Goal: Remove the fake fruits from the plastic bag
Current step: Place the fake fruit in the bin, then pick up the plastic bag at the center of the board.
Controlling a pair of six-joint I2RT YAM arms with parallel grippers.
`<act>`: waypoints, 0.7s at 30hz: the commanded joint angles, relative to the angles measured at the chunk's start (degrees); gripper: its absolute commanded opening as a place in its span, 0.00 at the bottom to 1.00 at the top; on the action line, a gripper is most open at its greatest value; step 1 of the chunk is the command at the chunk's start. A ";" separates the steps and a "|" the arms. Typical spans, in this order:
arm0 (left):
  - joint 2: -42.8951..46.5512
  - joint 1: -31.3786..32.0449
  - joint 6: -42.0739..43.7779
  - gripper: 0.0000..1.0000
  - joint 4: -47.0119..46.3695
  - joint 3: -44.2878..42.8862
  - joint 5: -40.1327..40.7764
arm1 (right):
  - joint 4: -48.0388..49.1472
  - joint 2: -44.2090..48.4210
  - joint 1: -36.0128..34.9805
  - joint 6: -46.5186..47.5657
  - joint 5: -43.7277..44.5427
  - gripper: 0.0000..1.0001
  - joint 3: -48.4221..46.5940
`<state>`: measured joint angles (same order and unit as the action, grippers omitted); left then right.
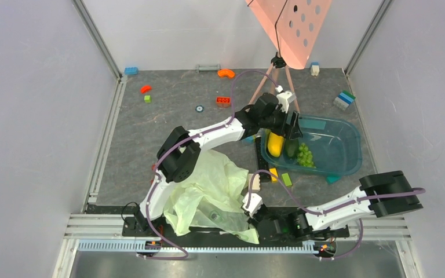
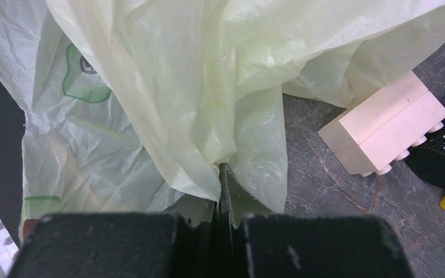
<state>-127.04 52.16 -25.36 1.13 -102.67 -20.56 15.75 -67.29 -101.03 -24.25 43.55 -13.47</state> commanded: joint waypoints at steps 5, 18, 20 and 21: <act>12.04 -1.21 6.20 0.87 9.92 0.44 10.52 | 0.87 4.11 -0.44 -0.30 3.94 0.02 0.22; 48.10 -10.85 5.01 1.00 14.73 25.59 26.68 | -1.99 6.47 -0.39 9.96 8.24 0.04 -8.80; 53.41 -11.46 5.33 1.00 17.15 28.42 30.28 | -2.96 6.76 0.05 13.86 10.67 0.04 -12.45; 56.44 -11.76 5.41 1.00 18.64 29.91 31.80 | -3.26 6.92 0.68 15.86 11.19 0.03 -14.47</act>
<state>-79.09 40.77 -22.33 14.46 -77.58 3.70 12.45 -62.17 -101.03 -16.38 48.99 -20.18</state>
